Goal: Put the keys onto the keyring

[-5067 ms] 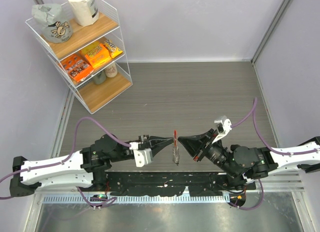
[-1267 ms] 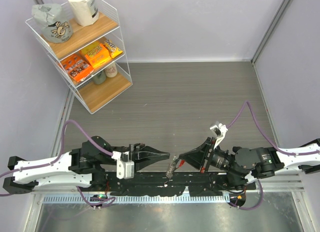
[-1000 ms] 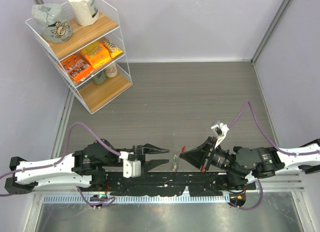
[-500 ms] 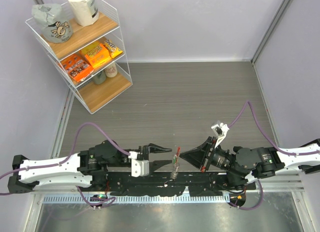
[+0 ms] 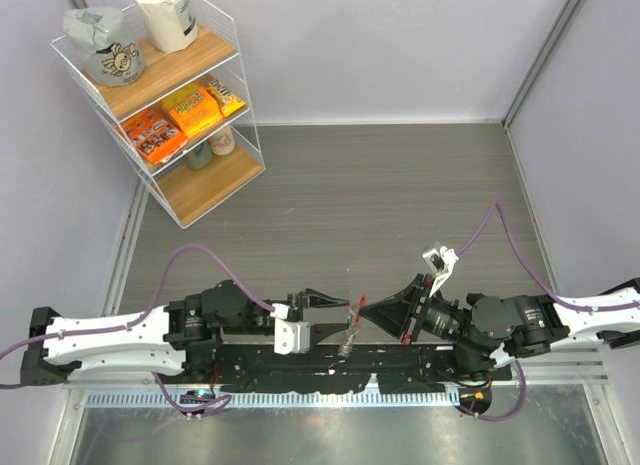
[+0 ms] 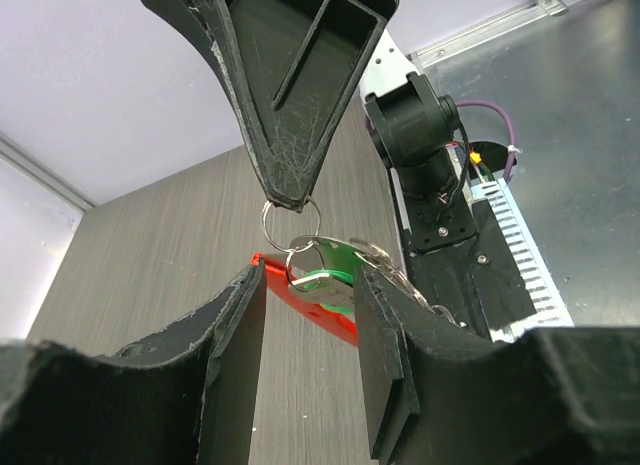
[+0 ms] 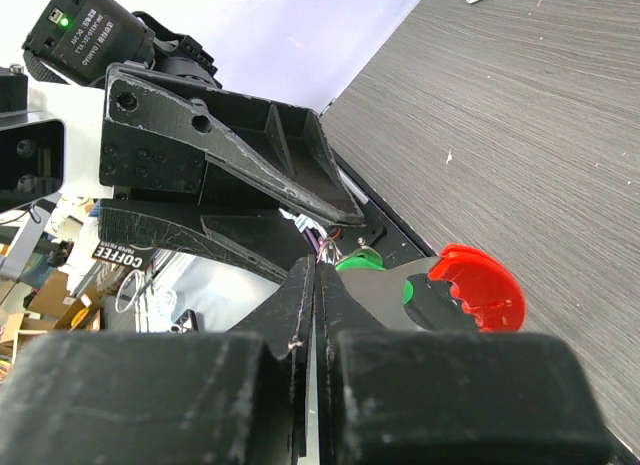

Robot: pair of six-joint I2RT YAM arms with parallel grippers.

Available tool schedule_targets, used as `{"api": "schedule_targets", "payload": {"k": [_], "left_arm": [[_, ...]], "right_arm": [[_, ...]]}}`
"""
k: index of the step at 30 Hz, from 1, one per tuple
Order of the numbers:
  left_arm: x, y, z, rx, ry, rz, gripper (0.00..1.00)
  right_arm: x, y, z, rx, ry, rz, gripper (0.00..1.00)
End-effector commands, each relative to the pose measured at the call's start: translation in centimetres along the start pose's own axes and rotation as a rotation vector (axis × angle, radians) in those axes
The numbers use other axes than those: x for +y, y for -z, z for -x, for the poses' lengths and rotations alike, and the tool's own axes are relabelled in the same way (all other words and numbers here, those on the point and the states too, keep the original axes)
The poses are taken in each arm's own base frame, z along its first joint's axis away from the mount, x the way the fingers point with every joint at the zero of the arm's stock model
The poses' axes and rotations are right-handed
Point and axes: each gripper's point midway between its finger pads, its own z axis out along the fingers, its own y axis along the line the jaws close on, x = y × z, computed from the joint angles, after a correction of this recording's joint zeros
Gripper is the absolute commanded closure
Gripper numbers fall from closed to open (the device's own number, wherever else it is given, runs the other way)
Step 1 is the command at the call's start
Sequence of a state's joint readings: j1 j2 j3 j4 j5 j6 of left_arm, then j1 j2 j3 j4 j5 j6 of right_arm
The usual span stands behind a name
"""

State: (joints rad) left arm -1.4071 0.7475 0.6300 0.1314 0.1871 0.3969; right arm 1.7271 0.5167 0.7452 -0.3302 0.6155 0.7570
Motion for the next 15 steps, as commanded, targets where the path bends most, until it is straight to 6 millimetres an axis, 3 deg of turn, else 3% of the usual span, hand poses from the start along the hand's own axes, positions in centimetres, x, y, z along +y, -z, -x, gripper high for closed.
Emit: {"api": "schedule_targets", "payload": {"k": [1,5,12,15], "left_arm": [[1.10,-0.44,3.06,-0.089,-0.015,0.022,0.55],[1.20,-0.69,3.13,-0.087,-0.019,0.021,0.65],[1.76,-0.87,3.23,-0.077,-0.029,0.041,0.99],[1.97,-0.87,3.40,-0.082,-0.039,0.049,1.00]], "right_arm": [[1.28,0.12,1.54,-0.052,-0.060,0.038,0.94],[1.31,0.09,1.48,-0.051,-0.061,0.041,0.94],[1.37,0.07,1.20,-0.044,-0.064,0.049,0.95],[1.36,0.10,1.13,-0.041,-0.068,0.051,0.95]]}}
